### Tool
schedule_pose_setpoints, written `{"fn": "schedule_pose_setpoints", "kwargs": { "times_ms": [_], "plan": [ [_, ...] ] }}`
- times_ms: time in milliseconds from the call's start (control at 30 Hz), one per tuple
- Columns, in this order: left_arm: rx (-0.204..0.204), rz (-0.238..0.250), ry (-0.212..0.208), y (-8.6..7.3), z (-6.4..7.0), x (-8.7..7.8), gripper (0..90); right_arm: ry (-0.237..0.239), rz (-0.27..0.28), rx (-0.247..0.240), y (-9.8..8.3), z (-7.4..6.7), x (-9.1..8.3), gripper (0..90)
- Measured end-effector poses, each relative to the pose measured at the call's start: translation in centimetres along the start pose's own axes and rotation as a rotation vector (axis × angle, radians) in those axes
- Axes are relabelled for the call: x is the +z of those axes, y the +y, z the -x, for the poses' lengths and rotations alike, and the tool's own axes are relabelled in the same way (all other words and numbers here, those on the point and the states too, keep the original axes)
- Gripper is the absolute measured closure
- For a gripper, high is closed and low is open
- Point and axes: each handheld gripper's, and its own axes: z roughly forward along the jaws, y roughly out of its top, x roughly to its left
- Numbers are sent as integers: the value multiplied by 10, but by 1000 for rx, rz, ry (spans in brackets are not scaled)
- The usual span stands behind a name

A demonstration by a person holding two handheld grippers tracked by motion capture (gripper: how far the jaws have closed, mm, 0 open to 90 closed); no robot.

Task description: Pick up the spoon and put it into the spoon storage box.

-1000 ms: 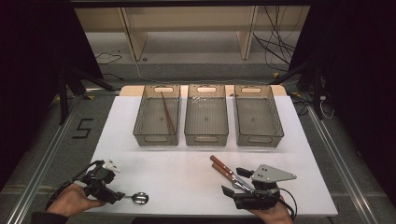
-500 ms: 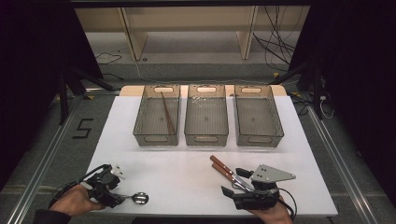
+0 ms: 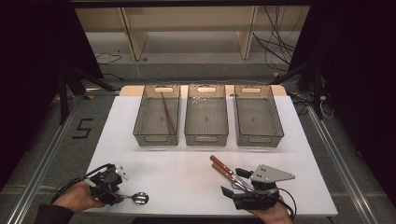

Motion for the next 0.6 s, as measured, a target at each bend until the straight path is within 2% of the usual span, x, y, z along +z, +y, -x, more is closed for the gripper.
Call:
{"fn": "schedule_pose_setpoints", "kwargs": {
  "times_ms": [133,233,267,300,600],
  "plan": [
    [10,-10,-1,2,-1,0,626,-3,-2,1,0,0,0,221],
    [57,-33,-5,4,1,-1,673,-4,-4,0,0,0,0,221],
    [55,-29,-5,5,2,0,692,-6,-4,0,0,0,0,222],
    [69,-37,-6,6,2,-1,700,-5,-5,1,0,0,0,222],
    [117,-35,-16,6,3,-1,803,-6,-8,1,0,1,0,223]
  ]
}}
